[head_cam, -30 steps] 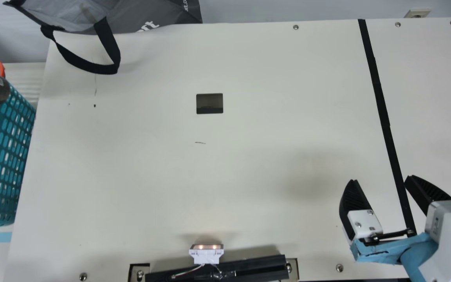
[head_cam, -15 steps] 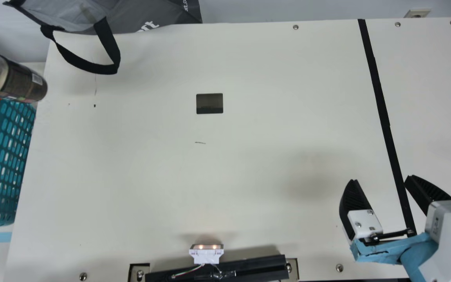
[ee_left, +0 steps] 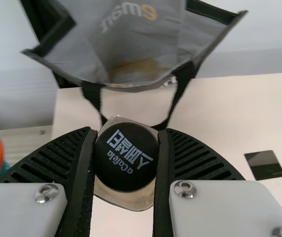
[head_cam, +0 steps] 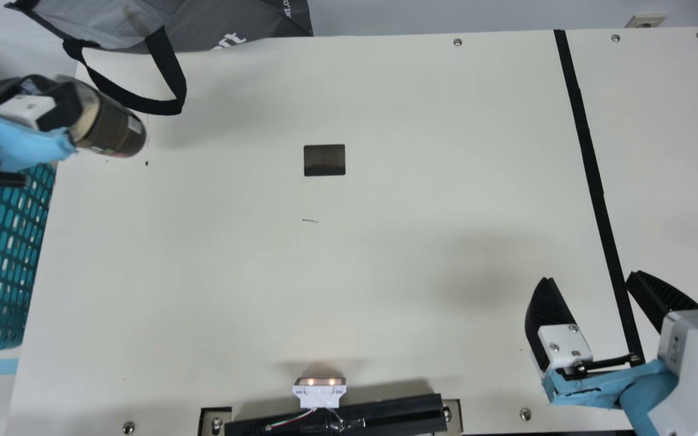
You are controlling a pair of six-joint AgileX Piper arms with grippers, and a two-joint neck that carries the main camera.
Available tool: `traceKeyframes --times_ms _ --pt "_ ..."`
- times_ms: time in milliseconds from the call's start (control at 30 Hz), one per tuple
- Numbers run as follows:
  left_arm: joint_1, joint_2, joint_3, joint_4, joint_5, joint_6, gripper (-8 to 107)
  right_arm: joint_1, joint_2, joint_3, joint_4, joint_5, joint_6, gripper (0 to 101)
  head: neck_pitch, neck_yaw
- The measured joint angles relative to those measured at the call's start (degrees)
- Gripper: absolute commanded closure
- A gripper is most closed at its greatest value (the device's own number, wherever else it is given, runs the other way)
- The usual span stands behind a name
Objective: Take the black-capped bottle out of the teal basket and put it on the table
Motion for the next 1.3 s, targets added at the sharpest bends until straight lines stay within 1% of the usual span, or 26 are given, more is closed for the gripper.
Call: traceKeyframes --times_ms 333,767,1067,1300 --pt "-10.74 3.83 -0.74 7.79 -3.43 -10.51 99 0.00 0.00 0.00 -0.06 0.06 0.00 10 0.00 0.00" --pt "-22.04 7.79 -2.36 16.72 -4.72 -21.16 99 0.00 0.00 0.00 -0.06 0.06 0.00 10 0.00 0.00" --pt "-28.94 9.11 -2.74 18.80 -4.74 -23.89 99 0.00 0.00 0.00 -0.06 0.06 0.00 10 0.00 0.00" --pt "-32.70 9.87 -3.10 19.42 -5.00 -25.14 99 0.00 0.00 0.00 -0.06 0.06 0.00 10 0.00 0.00"
